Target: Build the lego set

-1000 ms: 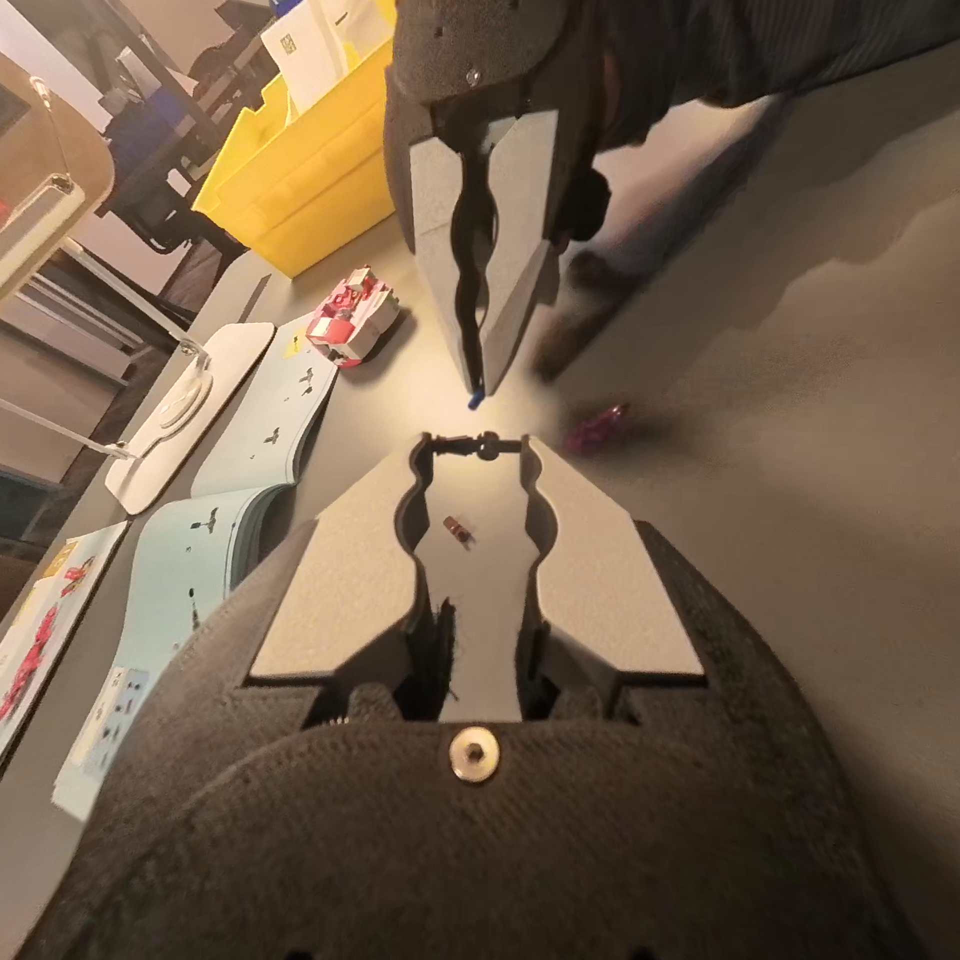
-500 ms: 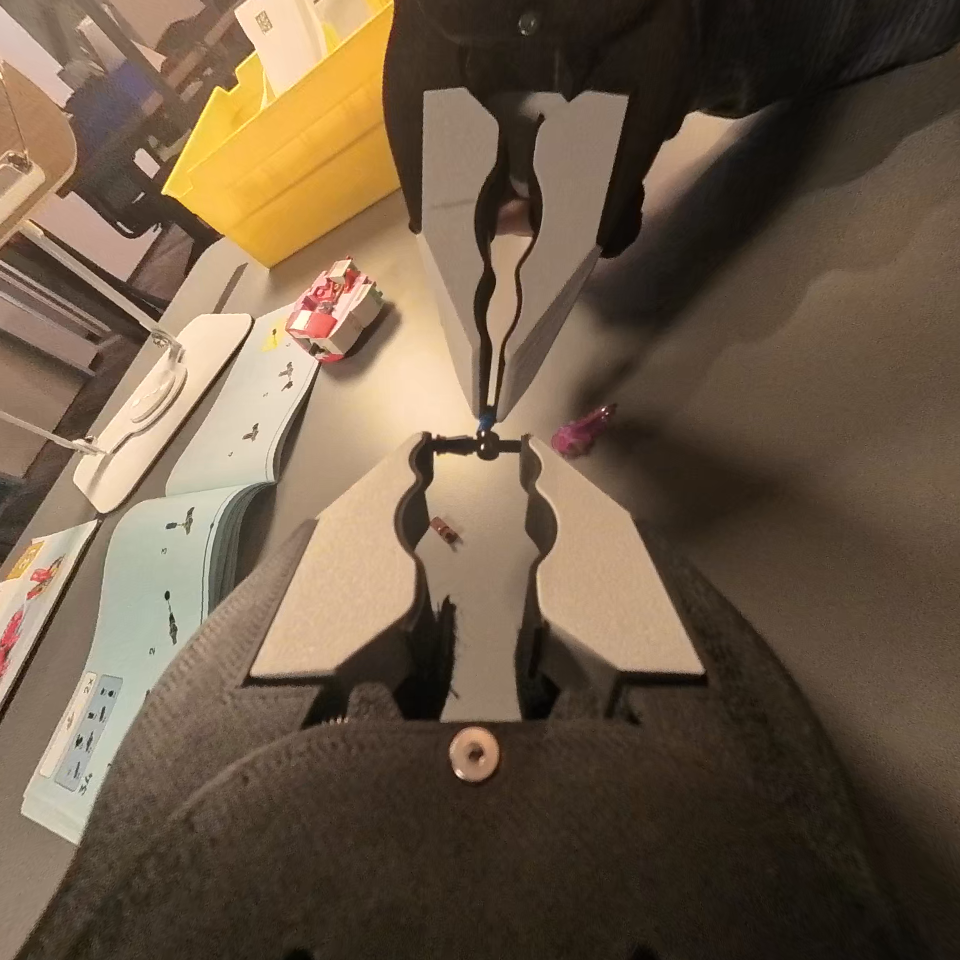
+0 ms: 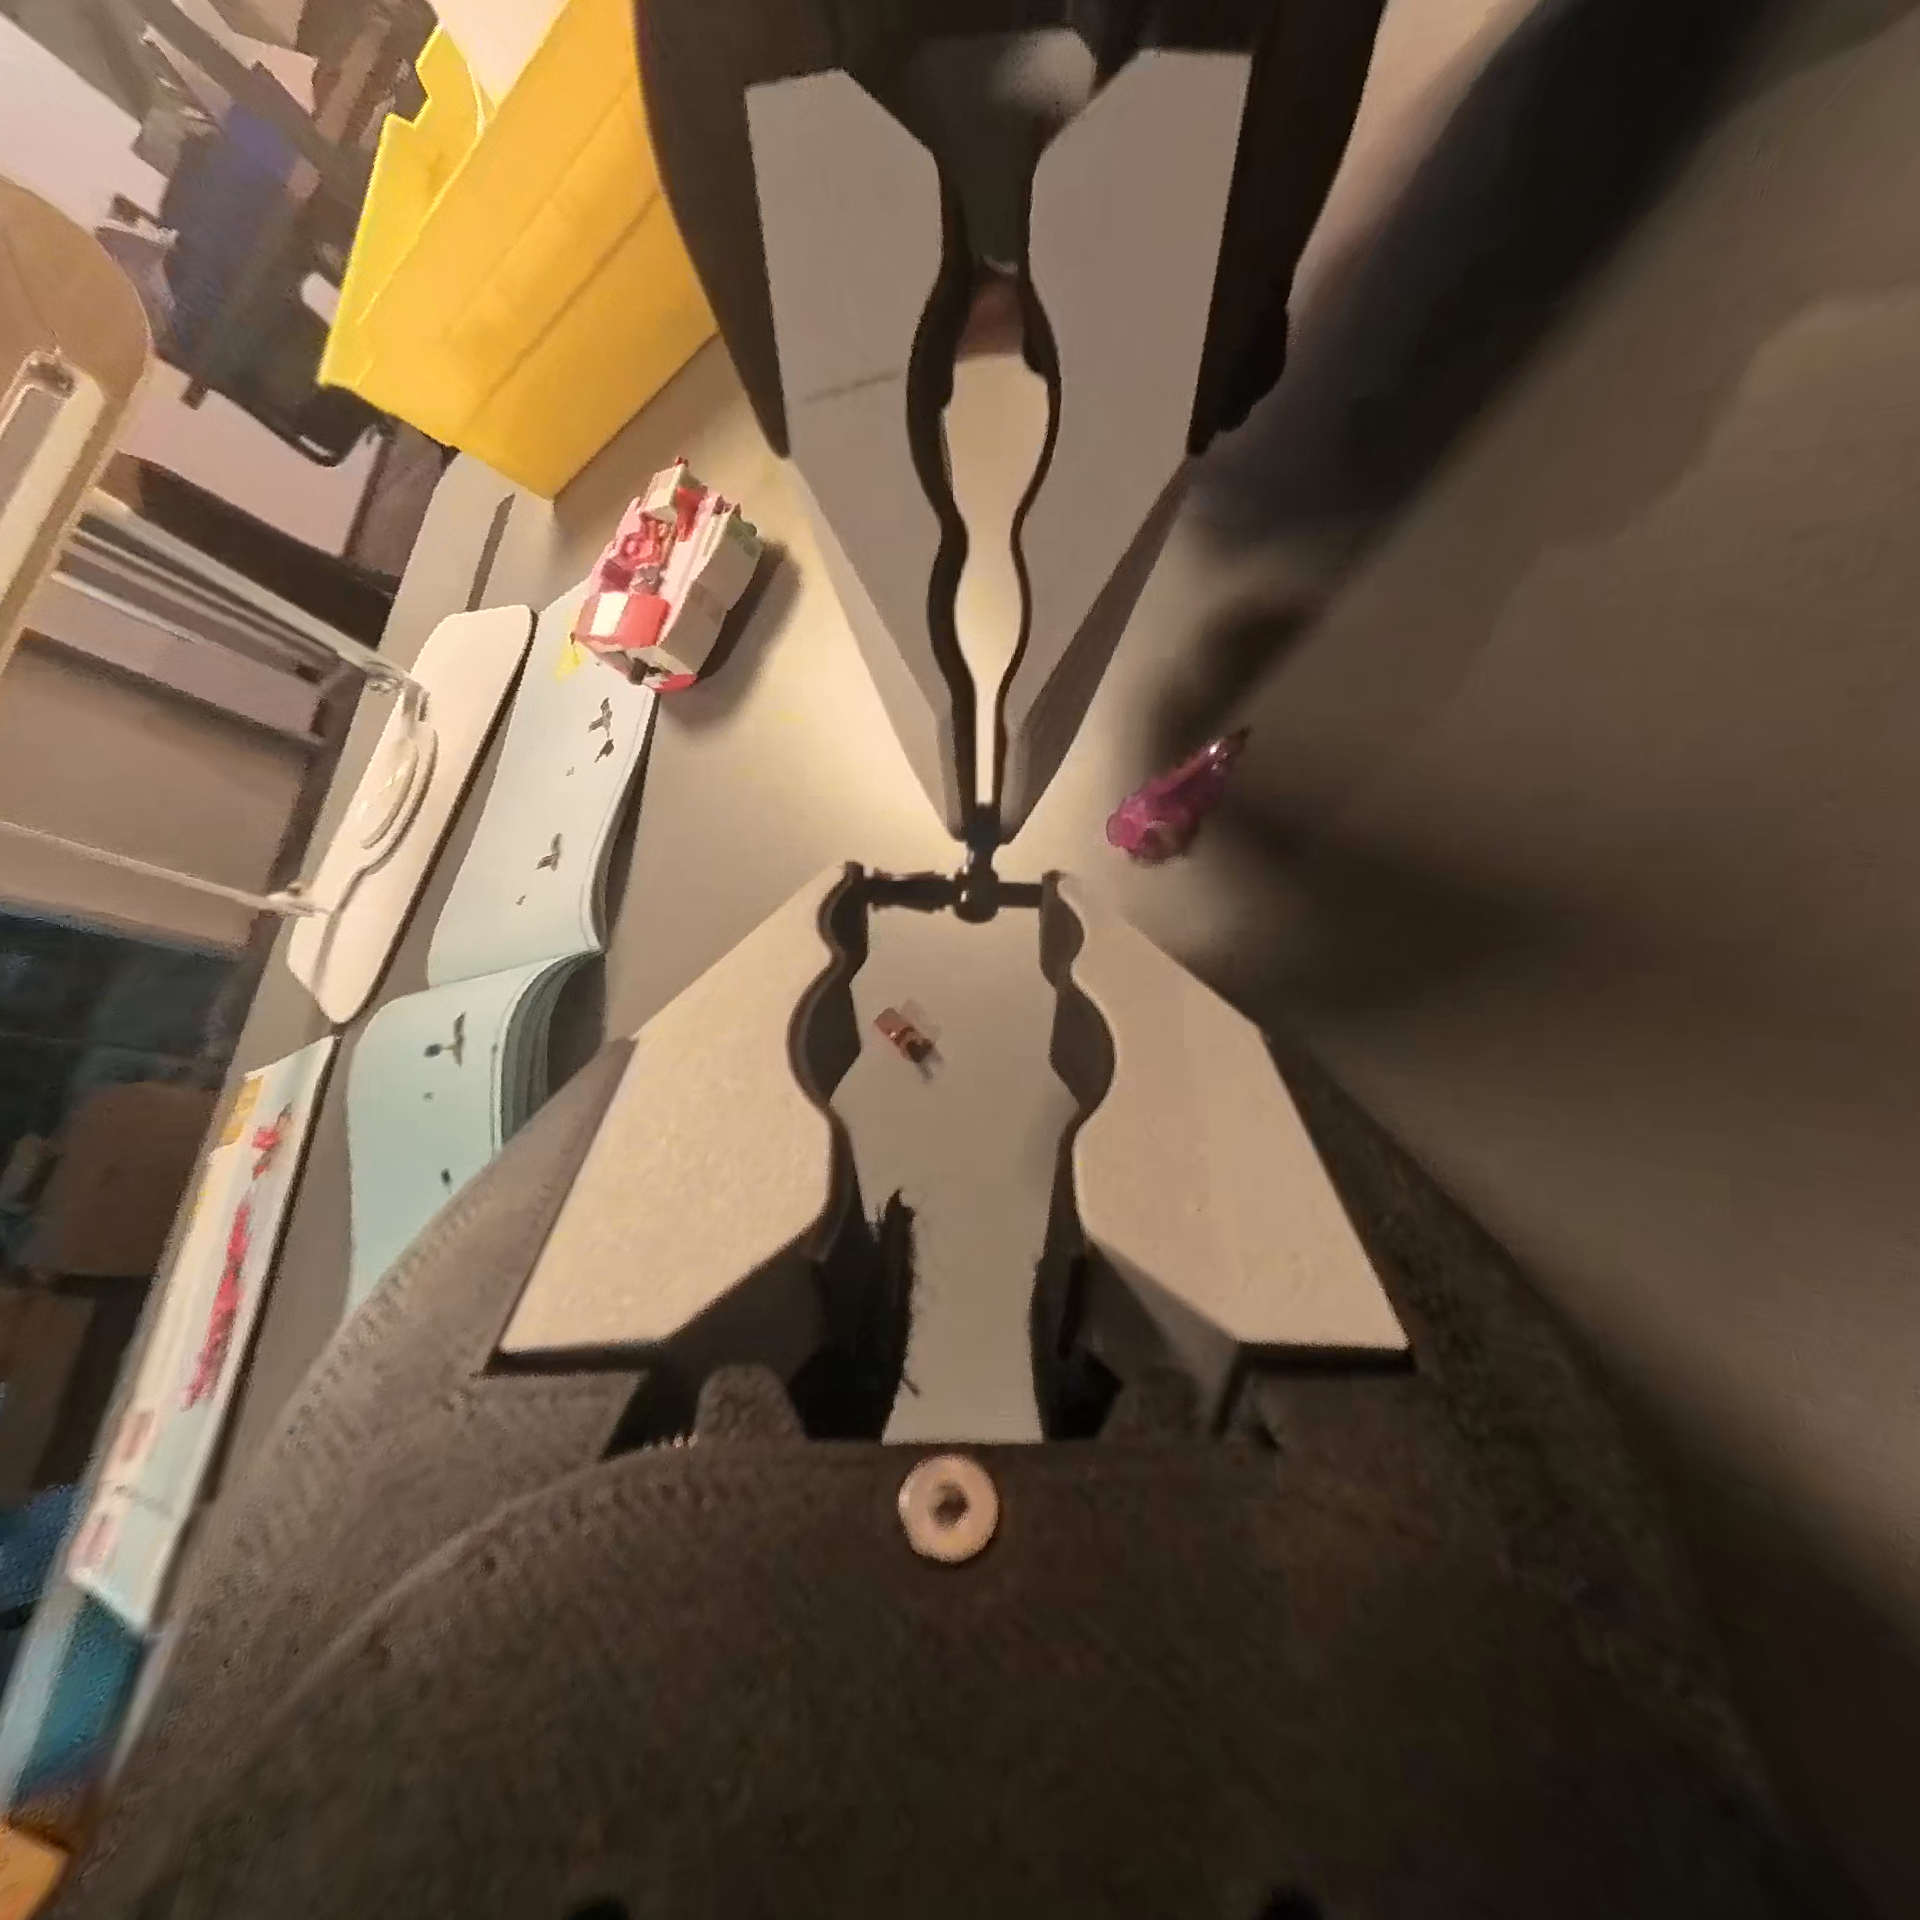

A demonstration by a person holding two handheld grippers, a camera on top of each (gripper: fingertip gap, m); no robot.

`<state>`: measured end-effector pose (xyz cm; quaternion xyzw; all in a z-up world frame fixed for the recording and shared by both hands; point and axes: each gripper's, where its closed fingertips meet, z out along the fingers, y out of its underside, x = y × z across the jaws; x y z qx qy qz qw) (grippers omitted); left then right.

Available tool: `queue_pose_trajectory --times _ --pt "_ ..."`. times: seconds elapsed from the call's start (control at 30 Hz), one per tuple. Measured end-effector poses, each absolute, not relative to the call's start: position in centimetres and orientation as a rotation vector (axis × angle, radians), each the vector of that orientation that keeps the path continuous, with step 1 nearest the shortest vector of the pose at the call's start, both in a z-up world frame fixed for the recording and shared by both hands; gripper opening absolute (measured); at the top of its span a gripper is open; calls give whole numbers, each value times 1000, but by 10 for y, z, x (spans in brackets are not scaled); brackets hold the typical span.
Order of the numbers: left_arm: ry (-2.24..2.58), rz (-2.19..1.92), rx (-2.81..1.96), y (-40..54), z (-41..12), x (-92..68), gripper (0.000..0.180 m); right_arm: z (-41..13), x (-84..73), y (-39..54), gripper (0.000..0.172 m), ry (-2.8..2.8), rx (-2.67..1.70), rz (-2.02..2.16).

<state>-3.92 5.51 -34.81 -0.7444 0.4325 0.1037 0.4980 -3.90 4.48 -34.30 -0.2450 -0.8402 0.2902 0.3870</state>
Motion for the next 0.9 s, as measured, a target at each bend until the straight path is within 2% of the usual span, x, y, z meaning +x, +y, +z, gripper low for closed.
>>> queue_pose_trajectory --times 0.2,0.5,0.8,0.9 --pt "1072 290 -1802 55 -351 -40 32 -345 -40 44 1 -2137 -585 704" --pt "971 60 -1745 50 -335 -32 32 -330 -35 38 1 -2094 -668 1027" --pt "793 -293 -1561 39 -290 -19 32 -288 -25 28 1 -1934 -690 1485" --pt "770 -332 -1536 37 -285 -18 32 -282 -25 27 1 -1905 -680 1502"
